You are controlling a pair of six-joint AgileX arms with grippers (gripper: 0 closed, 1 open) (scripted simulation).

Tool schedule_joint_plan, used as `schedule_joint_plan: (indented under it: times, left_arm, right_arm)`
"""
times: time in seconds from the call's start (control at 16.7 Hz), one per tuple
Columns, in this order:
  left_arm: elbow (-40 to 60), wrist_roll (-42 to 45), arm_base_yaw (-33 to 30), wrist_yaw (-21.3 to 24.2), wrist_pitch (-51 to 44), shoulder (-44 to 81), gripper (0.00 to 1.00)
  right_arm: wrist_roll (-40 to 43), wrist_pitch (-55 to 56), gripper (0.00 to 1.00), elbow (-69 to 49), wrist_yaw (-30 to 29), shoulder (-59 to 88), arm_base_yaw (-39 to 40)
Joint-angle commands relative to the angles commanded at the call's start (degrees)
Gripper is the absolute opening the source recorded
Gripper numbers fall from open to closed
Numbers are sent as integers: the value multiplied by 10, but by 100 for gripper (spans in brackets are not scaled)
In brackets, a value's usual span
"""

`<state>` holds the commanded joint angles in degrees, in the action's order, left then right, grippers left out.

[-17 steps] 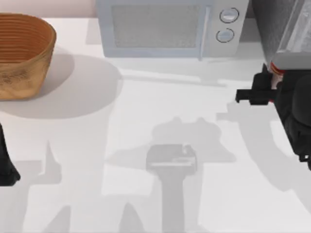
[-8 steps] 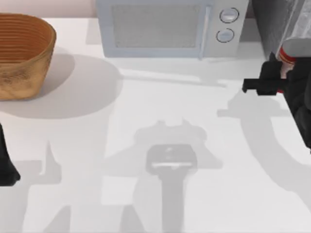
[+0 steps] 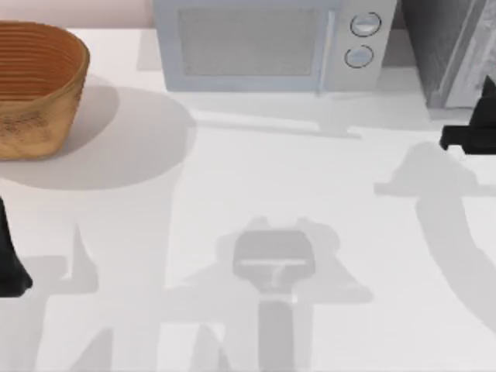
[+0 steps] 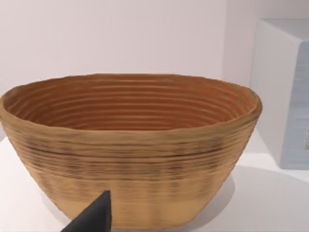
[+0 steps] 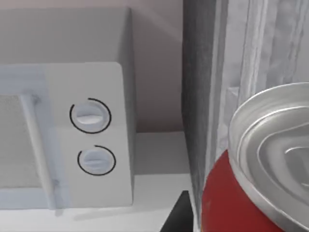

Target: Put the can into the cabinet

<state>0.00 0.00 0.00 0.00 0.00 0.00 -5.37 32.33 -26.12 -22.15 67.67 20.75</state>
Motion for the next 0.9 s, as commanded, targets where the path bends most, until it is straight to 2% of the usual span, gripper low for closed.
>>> schedule_joint_plan:
  times: [0.6, 0.9]
  left_arm:
    - [0, 0, 0, 0, 0, 0, 100]
    - [0, 0, 0, 0, 0, 0, 100]
  right_arm:
    - [36, -214, 0, 173, 147, -457, -136]
    - [50, -299, 0, 241, 205, -629, -191]
